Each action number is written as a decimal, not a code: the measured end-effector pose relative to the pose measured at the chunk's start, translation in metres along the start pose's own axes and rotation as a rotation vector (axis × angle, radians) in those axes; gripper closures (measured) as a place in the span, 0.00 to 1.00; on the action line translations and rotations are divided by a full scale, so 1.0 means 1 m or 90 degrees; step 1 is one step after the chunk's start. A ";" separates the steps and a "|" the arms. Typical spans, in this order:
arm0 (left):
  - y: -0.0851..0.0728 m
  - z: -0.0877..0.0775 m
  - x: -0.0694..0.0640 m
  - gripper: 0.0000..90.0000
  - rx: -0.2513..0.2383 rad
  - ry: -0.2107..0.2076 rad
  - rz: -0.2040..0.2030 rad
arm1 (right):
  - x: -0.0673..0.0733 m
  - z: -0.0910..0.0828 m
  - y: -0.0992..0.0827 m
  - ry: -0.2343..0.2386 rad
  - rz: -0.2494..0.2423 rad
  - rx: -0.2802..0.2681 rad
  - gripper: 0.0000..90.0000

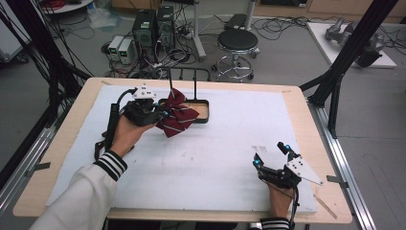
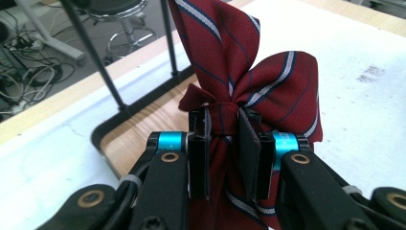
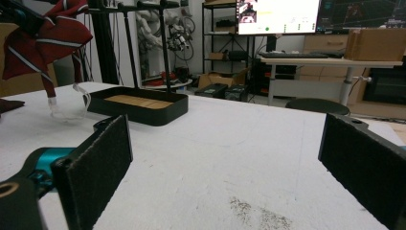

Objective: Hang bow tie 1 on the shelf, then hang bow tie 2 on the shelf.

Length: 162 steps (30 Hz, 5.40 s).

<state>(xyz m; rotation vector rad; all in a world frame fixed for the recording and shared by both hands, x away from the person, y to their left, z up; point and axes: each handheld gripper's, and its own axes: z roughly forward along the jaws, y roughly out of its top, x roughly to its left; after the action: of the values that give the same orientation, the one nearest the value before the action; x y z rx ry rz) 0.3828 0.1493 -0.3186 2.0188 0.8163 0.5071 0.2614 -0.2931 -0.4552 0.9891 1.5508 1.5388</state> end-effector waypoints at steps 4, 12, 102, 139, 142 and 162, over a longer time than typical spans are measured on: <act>0.004 -0.004 0.006 0.83 -0.006 0.006 -0.003 | 0.000 0.000 0.000 0.000 0.001 0.000 0.04; 0.017 -0.017 0.027 0.83 -0.014 0.012 -0.004 | 0.000 0.000 0.000 -0.001 -0.001 0.001 0.04; -0.010 -0.001 0.139 0.83 -0.035 0.091 -0.133 | 0.000 0.001 0.000 -0.009 -0.006 0.007 0.04; -0.022 0.014 0.134 0.14 -0.061 0.088 -0.070 | 0.001 0.001 0.000 -0.008 -0.007 0.004 0.04; -0.022 0.013 0.134 0.14 -0.065 0.089 -0.074 | 0.001 0.001 0.000 -0.009 -0.005 0.006 0.04; -0.024 -0.004 0.130 0.14 -0.101 0.081 -0.077 | 0.001 0.001 0.000 -0.006 -0.002 0.007 0.04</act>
<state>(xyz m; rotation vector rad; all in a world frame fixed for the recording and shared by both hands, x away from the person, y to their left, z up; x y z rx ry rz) 0.4630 0.2534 -0.3314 1.7954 0.9391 0.6168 0.2616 -0.2916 -0.4549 0.9981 1.5545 1.5232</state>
